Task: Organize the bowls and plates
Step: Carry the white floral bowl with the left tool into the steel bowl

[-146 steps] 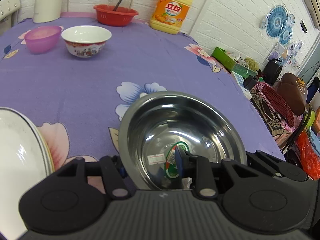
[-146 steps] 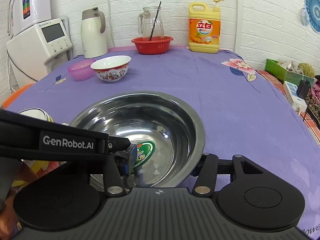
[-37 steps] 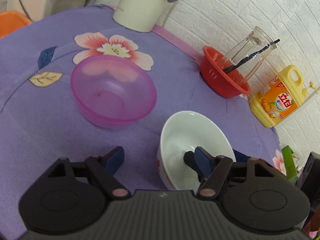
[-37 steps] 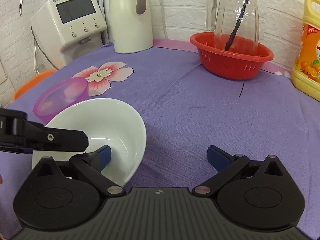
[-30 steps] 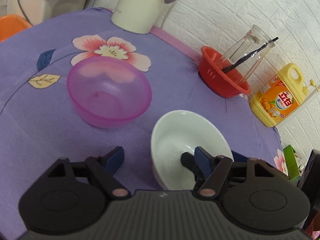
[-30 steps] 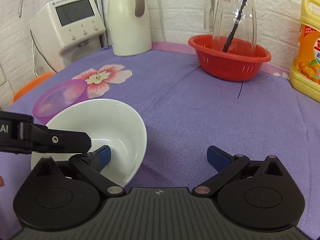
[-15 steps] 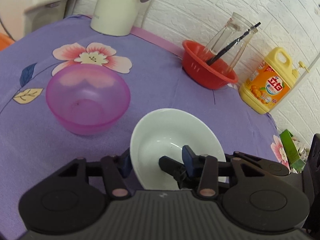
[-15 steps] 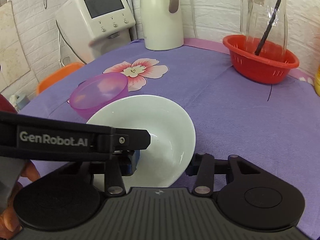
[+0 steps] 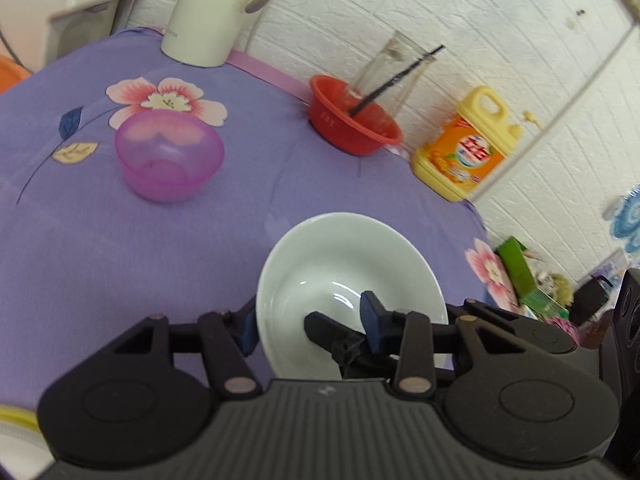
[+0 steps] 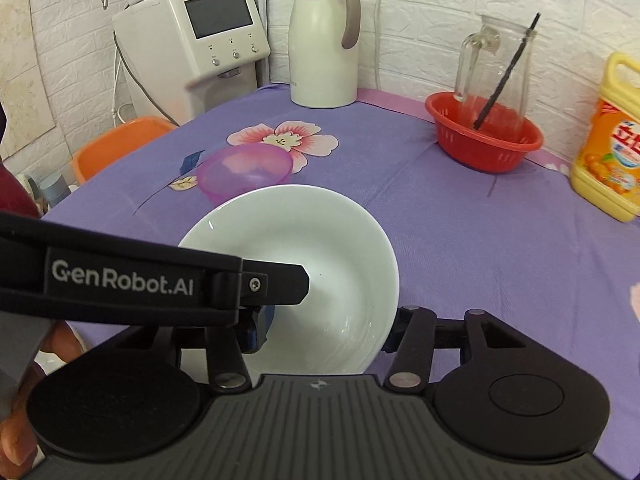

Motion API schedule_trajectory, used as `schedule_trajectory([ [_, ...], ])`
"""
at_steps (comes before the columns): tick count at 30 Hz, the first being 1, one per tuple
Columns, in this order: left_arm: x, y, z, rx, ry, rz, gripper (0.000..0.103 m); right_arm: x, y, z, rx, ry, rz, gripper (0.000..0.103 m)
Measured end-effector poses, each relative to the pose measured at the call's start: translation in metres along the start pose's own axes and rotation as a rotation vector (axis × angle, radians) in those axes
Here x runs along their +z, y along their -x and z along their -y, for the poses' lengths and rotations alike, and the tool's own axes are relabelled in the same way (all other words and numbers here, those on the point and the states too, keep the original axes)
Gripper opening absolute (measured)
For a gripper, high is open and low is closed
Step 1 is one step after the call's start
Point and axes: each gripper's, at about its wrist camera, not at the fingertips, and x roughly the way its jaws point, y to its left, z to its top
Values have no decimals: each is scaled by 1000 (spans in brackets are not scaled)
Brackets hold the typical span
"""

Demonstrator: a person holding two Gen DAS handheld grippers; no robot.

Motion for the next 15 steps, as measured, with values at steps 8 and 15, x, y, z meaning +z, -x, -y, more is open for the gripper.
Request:
schedule_trajectory([
  [8, -71, 52, 26, -133, -29, -71, 39, -53, 78, -45, -130, 1, -14, 102],
  [15, -125, 66, 36, -178, -60, -157, 39, -108, 116, -64, -206, -42, -40, 103],
])
